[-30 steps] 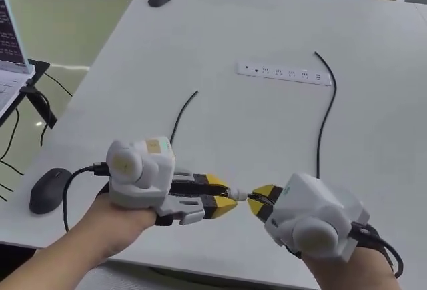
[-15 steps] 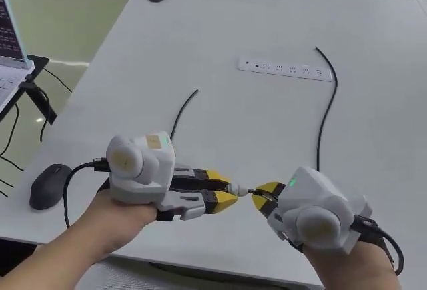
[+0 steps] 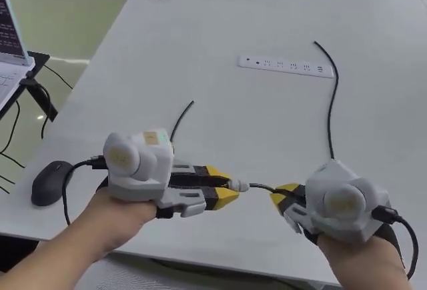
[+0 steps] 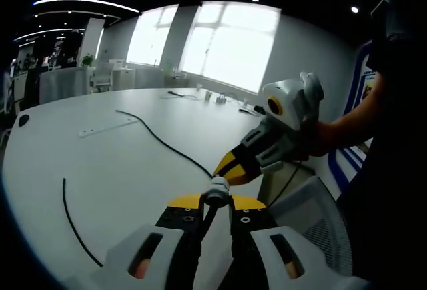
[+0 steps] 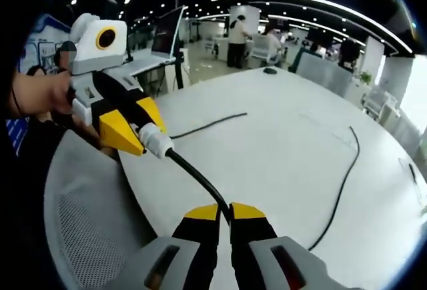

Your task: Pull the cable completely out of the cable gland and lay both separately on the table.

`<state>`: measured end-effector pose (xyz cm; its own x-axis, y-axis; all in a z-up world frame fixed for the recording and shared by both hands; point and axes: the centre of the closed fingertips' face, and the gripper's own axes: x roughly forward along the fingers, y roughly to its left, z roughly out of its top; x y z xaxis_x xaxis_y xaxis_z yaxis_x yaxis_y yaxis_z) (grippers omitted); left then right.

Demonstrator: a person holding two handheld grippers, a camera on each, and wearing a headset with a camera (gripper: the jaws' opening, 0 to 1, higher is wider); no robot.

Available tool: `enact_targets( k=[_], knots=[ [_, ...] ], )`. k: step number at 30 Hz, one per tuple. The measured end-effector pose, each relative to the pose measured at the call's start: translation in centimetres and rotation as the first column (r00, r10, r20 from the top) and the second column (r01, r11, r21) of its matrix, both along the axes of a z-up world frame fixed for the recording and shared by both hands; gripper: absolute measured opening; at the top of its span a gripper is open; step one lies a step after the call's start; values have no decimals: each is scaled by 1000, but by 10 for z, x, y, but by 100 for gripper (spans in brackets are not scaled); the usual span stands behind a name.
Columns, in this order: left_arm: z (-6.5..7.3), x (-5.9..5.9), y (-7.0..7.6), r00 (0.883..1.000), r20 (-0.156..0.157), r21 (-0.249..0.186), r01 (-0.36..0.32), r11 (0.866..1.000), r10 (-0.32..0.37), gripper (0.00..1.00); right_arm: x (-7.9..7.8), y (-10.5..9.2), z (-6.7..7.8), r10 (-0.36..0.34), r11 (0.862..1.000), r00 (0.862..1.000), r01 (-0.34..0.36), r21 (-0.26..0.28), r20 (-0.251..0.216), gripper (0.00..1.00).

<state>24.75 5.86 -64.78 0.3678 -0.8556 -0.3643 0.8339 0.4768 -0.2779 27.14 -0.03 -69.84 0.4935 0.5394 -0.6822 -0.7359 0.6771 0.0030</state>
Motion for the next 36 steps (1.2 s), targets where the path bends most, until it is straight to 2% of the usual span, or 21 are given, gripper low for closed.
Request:
enact_targets(
  k=[9,10,11,13,16,18,19,22,23,24,26,30,36],
  knots=[
    [-1,0,2,1000,3,10,-5,1000,5,15,0,2,-2,-53,998,998,54,35,-27,0],
    [-1,0,3,1000,6,11,-9,1000,9,15,0,-2,-5,-68,998,997,68,13,-36,0],
    [0,0,4,1000,5,4,-13,1000,13,14,1,-4,-6,-65,998,997,66,19,-31,0],
    [0,1,6,1000,4,2,-19,1000,19,14,1,-9,-10,-96,995,993,98,30,-62,0],
    [0,-1,5,1000,5,5,-13,1000,13,14,-1,-17,-17,-112,993,990,115,29,-84,0],
    [0,-2,5,1000,4,1,-14,1000,14,14,-1,-22,-21,-136,990,986,139,25,-98,0],
    [2,-2,5,1000,1,-7,-19,1000,19,14,-2,-25,-23,-170,984,977,176,39,-129,0],
    [2,-3,4,1000,2,-10,-19,1000,19,15,-3,-35,-33,-202,978,965,209,24,-165,0],
    [2,-3,4,1000,1,-11,-17,1000,17,15,-4,-34,-34,-205,976,962,216,41,-179,0],
    [1,-4,3,1000,-4,-7,-14,1000,14,15,-4,-34,-34,-206,974,962,218,53,-181,0],
    [-1,-5,2,1000,-5,0,-12,1000,12,15,-5,-33,-36,-200,977,964,210,39,-173,0],
    [-1,-5,3,1000,-8,-7,-20,1000,20,15,-5,-31,-34,-190,979,968,200,47,-164,0],
    [6,-2,9,1000,-11,-17,-28,999,28,15,-5,-31,-19,-168,982,979,177,71,-118,1]
  ],
)
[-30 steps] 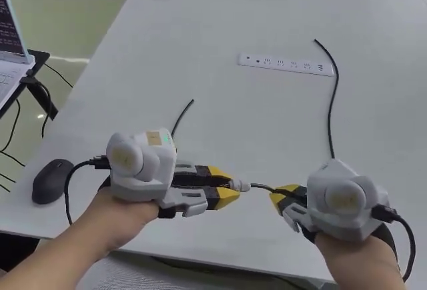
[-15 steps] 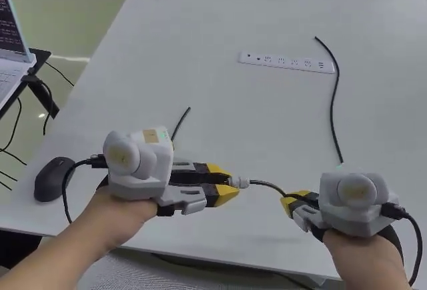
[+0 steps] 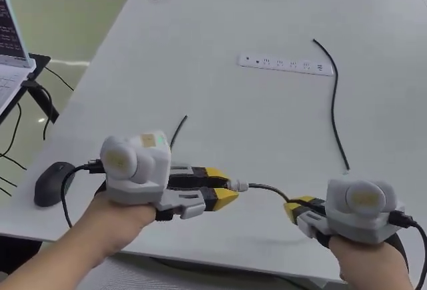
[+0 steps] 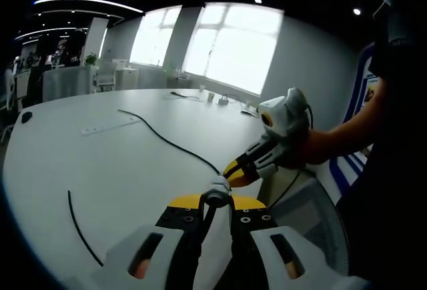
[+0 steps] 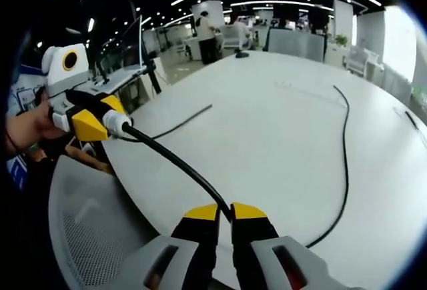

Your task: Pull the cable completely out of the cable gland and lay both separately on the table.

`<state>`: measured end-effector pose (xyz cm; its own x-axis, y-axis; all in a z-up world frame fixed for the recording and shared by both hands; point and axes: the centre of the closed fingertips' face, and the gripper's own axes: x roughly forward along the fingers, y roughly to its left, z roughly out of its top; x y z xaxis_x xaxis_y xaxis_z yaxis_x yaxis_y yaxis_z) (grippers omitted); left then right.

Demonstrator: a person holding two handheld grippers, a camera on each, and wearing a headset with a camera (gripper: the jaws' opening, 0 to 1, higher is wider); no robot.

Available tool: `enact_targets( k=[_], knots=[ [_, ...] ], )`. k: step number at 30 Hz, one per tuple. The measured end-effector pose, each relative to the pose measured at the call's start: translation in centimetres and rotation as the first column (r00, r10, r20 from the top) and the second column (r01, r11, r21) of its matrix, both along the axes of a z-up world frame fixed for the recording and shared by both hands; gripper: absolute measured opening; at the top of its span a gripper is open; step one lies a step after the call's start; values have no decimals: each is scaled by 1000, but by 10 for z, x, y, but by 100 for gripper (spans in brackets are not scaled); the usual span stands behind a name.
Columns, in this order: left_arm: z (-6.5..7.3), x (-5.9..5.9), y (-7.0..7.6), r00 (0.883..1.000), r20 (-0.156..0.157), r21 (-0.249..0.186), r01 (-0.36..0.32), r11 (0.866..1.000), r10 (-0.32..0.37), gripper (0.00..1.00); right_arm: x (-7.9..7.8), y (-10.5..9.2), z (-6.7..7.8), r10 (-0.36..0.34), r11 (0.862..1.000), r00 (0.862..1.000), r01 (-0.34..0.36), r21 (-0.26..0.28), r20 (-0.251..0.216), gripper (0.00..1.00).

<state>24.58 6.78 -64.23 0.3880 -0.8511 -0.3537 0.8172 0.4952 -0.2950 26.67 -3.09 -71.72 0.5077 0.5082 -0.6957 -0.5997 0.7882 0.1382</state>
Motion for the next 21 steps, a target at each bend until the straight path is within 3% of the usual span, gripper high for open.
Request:
enact_targets(
  k=[3,6,12,16,18,21],
  knots=[
    [2,3,4,1000,-3,-4,-11,1000,11,15,-1,1,5,13,1000,1000,-13,2,10,2],
    [3,4,4,1000,1,0,-10,1000,10,15,0,2,7,56,998,997,-54,-39,44,2],
    [3,2,3,1000,0,5,-3,1000,3,15,-6,11,25,128,991,988,-124,-46,84,13],
    [2,1,4,1000,1,13,1,1000,-1,15,-11,28,52,238,971,956,-228,-79,169,23],
    [1,1,4,1000,2,20,2,1000,-2,15,-12,37,63,303,951,928,-279,-132,217,22],
    [0,0,4,1000,0,25,5,1000,-5,15,-14,49,73,349,935,904,-317,-162,246,20]
  ],
)
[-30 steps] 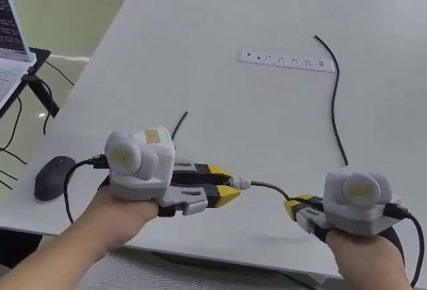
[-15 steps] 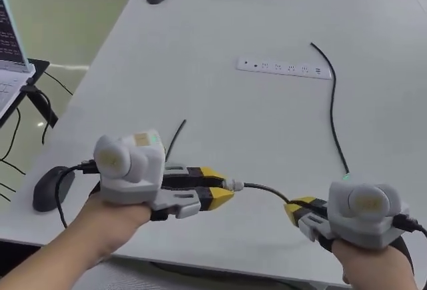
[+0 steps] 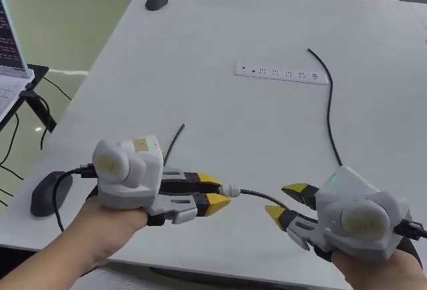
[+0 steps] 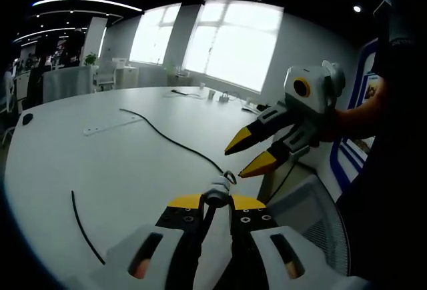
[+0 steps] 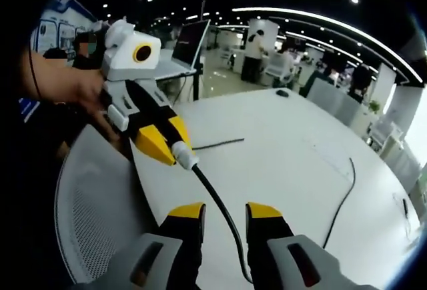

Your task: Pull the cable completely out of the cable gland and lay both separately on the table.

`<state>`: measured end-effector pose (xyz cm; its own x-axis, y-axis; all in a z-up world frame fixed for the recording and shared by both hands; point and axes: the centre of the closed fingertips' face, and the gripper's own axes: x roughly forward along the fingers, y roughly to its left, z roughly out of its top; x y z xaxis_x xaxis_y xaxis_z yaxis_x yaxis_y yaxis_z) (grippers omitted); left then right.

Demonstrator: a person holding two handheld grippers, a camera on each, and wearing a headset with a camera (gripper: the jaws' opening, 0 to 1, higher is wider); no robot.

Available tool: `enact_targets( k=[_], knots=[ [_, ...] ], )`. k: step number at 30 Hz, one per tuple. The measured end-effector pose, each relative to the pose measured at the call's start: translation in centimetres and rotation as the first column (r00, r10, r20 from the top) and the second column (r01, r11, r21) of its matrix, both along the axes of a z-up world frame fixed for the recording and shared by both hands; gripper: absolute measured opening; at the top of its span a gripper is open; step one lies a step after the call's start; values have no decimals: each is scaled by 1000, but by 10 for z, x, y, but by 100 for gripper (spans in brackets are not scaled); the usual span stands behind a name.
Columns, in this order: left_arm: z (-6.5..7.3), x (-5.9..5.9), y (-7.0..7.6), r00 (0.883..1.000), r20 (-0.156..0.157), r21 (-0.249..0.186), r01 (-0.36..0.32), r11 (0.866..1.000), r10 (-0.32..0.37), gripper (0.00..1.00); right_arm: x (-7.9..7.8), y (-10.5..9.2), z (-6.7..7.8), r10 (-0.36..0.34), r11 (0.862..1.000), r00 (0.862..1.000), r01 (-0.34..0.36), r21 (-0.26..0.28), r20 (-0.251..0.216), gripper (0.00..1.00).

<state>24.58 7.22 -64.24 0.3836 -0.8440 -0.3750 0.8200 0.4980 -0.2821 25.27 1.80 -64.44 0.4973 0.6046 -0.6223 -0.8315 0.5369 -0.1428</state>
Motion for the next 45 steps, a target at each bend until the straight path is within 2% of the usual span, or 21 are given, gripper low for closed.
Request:
enact_targets(
  k=[2,4,7,9,19,23,31,45],
  knots=[
    [0,-1,0,1000,-1,3,3,1000,-3,15,-1,12,4,38,999,999,-38,-9,26,19],
    [0,-2,-1,1000,0,1,3,1000,-3,15,-3,18,0,81,996,996,-79,-51,32,18],
    [-1,-3,-1,1000,2,6,6,1000,-6,15,-6,26,-5,121,990,992,-117,-83,45,17],
    [-1,-4,-1,1000,3,9,8,1000,-8,15,-7,29,-5,139,986,988,-132,-102,63,14],
    [-1,-7,-3,1000,5,8,13,1000,-13,15,-10,35,-12,181,973,980,-166,-161,84,9],
    [-2,-9,-4,1000,5,12,18,1000,-18,15,-10,34,-11,174,975,981,-160,-153,84,3],
    [-2,-9,-5,1000,12,7,17,1000,-17,15,-10,33,-11,155,981,985,-145,-127,76,2],
    [1,-7,-6,1000,19,-2,8,1000,-8,14,-8,30,-13,97,993,995,-94,-71,33,0]
  ],
)
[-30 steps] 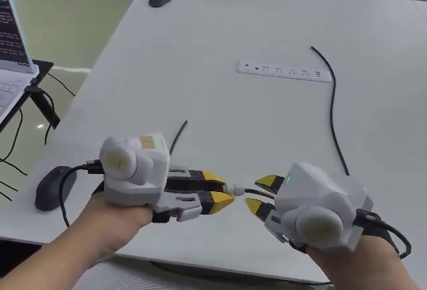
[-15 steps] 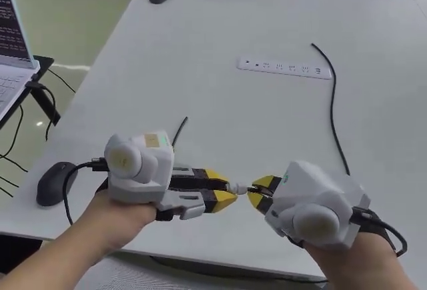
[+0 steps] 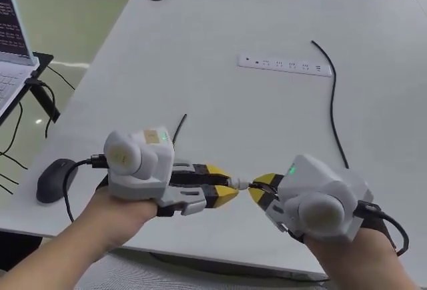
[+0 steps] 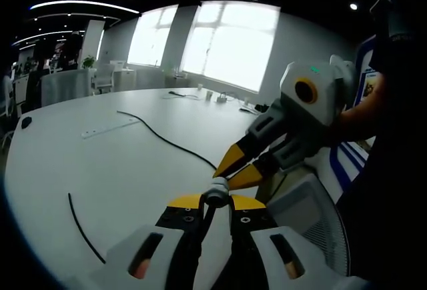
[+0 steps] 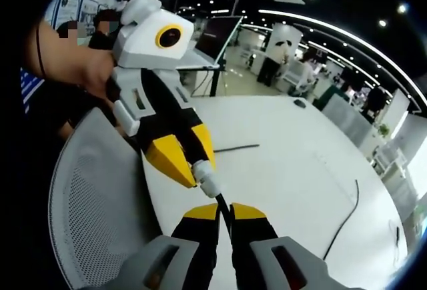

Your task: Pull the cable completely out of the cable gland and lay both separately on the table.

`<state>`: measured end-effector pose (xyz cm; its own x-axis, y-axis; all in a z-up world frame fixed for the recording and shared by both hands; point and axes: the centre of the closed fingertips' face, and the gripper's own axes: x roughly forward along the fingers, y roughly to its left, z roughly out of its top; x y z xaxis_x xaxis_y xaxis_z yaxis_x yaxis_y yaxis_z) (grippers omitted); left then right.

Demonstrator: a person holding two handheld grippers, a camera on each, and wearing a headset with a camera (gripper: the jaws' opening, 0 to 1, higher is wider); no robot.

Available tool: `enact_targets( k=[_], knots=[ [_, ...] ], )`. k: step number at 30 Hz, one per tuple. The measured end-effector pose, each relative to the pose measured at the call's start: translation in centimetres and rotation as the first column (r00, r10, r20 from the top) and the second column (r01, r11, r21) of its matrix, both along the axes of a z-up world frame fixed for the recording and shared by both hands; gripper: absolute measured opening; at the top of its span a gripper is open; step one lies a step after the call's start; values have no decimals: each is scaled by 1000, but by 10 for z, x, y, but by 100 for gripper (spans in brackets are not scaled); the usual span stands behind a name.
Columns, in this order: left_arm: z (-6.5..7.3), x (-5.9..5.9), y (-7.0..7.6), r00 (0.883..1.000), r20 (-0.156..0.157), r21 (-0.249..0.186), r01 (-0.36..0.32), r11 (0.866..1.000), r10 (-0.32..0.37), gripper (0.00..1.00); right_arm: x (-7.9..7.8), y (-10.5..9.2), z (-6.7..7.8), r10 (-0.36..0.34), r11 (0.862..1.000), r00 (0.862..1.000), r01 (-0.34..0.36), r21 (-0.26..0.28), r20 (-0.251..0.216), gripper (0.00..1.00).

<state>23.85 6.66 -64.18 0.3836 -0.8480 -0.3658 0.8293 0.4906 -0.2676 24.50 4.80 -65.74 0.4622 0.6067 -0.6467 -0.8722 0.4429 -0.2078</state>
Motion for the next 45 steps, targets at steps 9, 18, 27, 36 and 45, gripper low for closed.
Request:
enact_targets(
  k=[9,18,27,36,45],
  knots=[
    [-1,2,-1,1000,5,3,-3,1000,3,14,4,-7,-6,-57,998,998,58,30,-38,0],
    [0,3,-2,1000,17,5,3,1000,-3,14,13,-30,-19,-129,991,989,131,21,-76,0],
    [3,5,-2,1000,10,-13,-1,1000,1,14,20,-59,-42,-263,962,948,272,29,-177,0],
    [3,5,-4,1000,10,-9,2,1000,-2,15,21,-79,-70,-376,914,879,403,37,-293,0],
    [-4,2,-5,1000,14,5,2,1000,-2,14,16,-88,-87,-456,867,819,497,31,-348,0]
  ],
)
